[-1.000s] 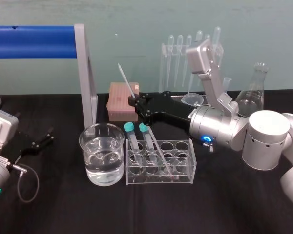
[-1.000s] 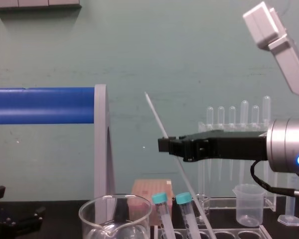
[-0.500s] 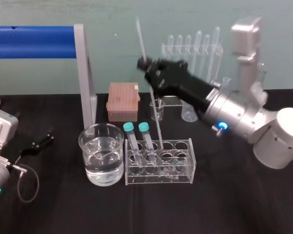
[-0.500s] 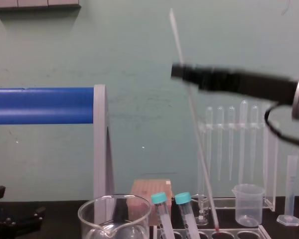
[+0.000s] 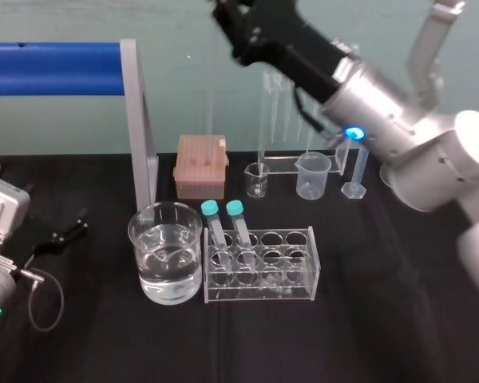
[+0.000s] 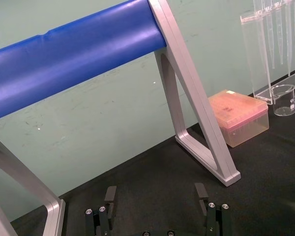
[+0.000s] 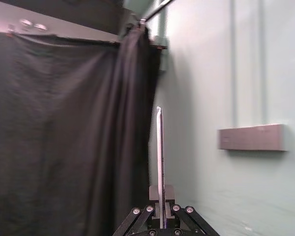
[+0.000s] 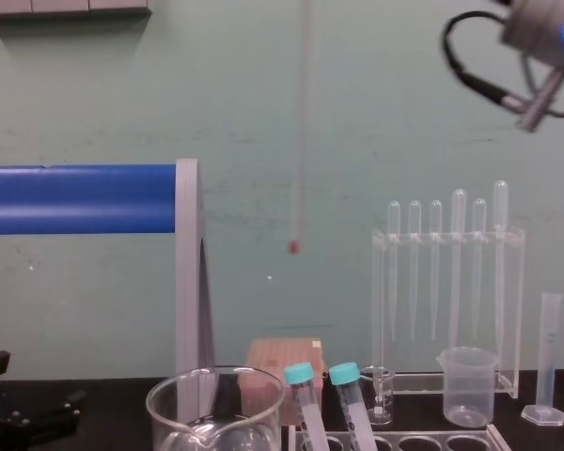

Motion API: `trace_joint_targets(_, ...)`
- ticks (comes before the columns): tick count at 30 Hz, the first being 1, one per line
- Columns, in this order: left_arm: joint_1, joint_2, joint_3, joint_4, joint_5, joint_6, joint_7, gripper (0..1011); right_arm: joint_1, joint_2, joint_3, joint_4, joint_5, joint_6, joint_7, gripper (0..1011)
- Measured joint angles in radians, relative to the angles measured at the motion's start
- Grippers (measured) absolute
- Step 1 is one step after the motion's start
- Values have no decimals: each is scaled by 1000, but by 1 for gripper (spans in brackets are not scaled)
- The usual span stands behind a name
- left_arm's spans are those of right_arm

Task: Hold the thermometer with one hand and immerse one end into the beaker, then reinsert it into the test tube rack.

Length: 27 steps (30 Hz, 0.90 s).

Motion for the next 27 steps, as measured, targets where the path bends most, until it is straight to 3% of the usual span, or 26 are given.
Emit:
trace_joint_targets(5, 0, 0, 0, 0, 0, 0, 0, 1008, 40, -46, -67, 85, 18, -30, 72, 57)
trace_joint_targets(11, 0, 0, 0, 0, 0, 0, 0, 1008, 56, -83, -124, 196, 6, -62, 107, 57)
trace_joint_targets(17, 0, 0, 0, 0, 0, 0, 0, 1008, 55, -112, -143, 307, 3, -97, 139, 57)
trace_joint_targets(27, 0, 0, 0, 0, 0, 0, 0, 1008, 43, -146, -149, 427, 7, -168, 211, 57)
